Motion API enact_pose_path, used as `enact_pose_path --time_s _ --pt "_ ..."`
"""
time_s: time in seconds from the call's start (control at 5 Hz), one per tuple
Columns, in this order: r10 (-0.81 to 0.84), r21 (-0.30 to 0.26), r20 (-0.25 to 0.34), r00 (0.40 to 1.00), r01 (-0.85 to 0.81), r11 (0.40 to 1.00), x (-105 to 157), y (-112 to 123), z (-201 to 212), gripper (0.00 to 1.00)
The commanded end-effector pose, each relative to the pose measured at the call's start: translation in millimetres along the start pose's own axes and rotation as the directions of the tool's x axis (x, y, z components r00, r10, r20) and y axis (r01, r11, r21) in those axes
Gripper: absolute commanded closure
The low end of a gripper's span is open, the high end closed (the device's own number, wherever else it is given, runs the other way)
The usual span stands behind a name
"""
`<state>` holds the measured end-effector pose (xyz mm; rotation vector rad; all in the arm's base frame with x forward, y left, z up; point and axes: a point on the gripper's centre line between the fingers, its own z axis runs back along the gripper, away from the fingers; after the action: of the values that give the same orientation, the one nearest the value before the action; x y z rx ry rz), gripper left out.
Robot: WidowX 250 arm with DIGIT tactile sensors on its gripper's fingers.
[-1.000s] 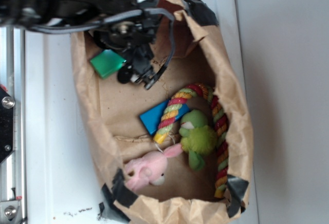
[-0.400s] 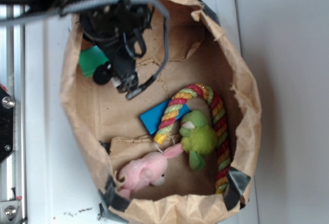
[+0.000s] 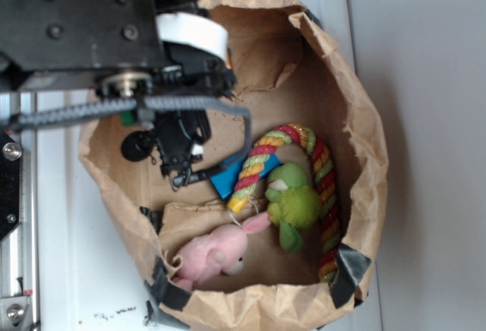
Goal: Grab the green block.
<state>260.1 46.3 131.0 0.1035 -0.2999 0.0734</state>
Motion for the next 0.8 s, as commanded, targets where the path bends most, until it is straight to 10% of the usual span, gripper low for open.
enact_pose_path --time_s 0.0,0.6 --pt "-0.121 -0.048 0.047 0.992 0.123 0.991 29.9 -1.7 46.9 1.0" --pt "-0.104 -0.06 0.085 0.991 0.109 0.992 35.3 -8.1 73.6 1.0"
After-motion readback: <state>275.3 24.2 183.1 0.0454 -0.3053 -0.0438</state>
